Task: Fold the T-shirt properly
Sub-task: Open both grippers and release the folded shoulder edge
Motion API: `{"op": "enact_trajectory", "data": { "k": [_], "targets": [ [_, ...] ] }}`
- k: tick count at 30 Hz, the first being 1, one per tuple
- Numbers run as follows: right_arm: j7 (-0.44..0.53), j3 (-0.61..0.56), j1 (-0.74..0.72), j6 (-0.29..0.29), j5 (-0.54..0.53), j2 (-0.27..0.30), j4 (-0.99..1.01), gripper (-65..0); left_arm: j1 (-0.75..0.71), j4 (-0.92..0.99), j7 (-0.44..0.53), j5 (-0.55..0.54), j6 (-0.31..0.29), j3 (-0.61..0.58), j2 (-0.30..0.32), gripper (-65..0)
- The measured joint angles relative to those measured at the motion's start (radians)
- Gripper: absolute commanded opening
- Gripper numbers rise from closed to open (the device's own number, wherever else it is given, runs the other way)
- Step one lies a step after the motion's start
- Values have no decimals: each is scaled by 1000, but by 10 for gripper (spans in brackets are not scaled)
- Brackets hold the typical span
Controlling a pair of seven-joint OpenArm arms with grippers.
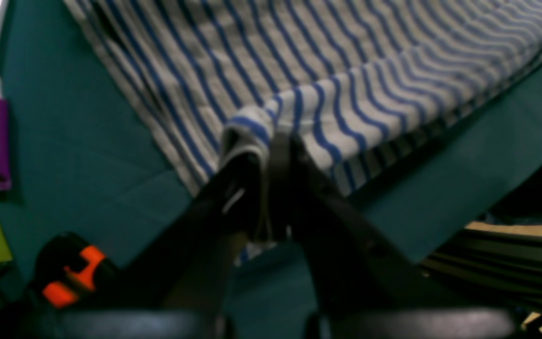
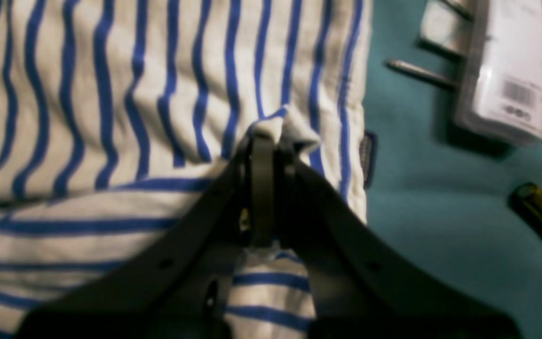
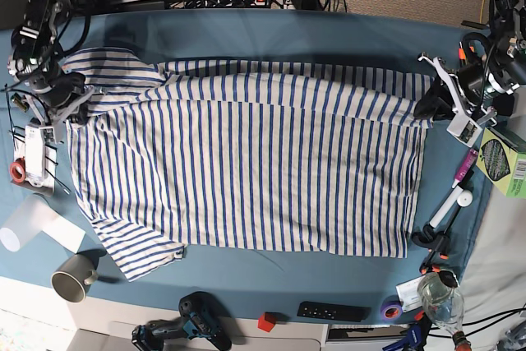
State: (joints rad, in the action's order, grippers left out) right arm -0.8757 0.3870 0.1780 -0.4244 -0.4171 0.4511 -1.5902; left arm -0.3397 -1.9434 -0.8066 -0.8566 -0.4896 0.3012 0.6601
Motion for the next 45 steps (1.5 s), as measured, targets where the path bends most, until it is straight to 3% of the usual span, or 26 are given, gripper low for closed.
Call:
{"op": "enact_trajectory", "data": {
  "k": [21, 24, 29, 45],
  "targets": [
    [69, -19, -48, 1, 50, 0, 42, -650, 0, 0, 0, 8, 0, 0, 0, -650],
    [69, -19, -48, 1, 50, 0, 42, -650, 0, 0, 0, 8, 36, 0, 0, -650],
    [86, -19, -48, 1, 50, 0, 42, -650, 0, 0, 0, 8, 38, 0, 0, -650],
    [80, -21, -184, 12, 50, -2, 146, -650, 0, 0, -1, 30, 46, 0, 0, -650]
  ]
}}
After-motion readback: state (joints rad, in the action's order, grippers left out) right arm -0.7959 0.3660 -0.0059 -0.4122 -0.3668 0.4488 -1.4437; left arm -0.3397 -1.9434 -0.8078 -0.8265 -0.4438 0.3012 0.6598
